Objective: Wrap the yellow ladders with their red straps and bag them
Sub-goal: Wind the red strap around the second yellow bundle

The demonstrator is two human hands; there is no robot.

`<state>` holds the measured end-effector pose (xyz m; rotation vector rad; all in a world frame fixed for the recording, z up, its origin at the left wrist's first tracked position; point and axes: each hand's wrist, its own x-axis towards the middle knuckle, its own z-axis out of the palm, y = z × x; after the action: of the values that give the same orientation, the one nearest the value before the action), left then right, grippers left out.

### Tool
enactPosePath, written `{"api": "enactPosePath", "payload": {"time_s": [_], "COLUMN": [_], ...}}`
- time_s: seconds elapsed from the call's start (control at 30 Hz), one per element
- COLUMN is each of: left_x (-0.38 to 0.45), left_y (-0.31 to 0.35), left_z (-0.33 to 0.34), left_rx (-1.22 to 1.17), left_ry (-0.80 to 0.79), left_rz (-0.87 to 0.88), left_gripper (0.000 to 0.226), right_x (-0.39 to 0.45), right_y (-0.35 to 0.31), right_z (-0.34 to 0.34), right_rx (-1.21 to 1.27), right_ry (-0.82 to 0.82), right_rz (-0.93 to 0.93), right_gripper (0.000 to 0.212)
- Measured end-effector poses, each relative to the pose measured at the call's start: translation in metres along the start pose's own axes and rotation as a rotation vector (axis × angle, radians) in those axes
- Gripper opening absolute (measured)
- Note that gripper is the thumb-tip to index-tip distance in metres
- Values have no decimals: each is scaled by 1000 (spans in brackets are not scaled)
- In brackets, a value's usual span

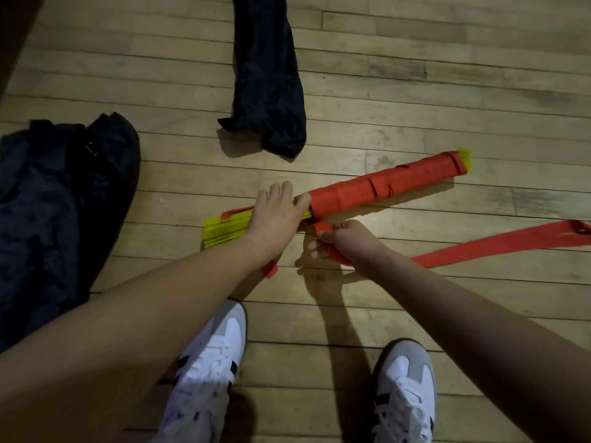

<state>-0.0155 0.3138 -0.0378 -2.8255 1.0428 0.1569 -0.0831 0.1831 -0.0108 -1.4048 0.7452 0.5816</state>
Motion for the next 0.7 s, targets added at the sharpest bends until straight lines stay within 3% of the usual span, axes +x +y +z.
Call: {"api": "enactPosePath", "payload": {"time_s": [0.17, 0.3, 0.47, 0.7], "left_x": [-34, -35, -24, 12], "left_y": [9, 17, 13, -1], "left_z": [18, 9, -1, -14], "left_rx": [-18, -56, -105, -67], "left_ry": [-44, -168, -185, -189], "left_rz": [203, 97, 21, -101], "left_gripper": [39, 54, 63, 86], "right_x": [-3, -7, -17, -13], "right_y": [14, 18, 4, -5], "right_z": [-4, -13, -17, -12], "right_rx": [-26, -22, -58, 13], "right_ry": [-24, -55, -202, -224], "right_rz": [24, 70, 248, 232], "right_gripper": [18, 15, 11, 13]}}
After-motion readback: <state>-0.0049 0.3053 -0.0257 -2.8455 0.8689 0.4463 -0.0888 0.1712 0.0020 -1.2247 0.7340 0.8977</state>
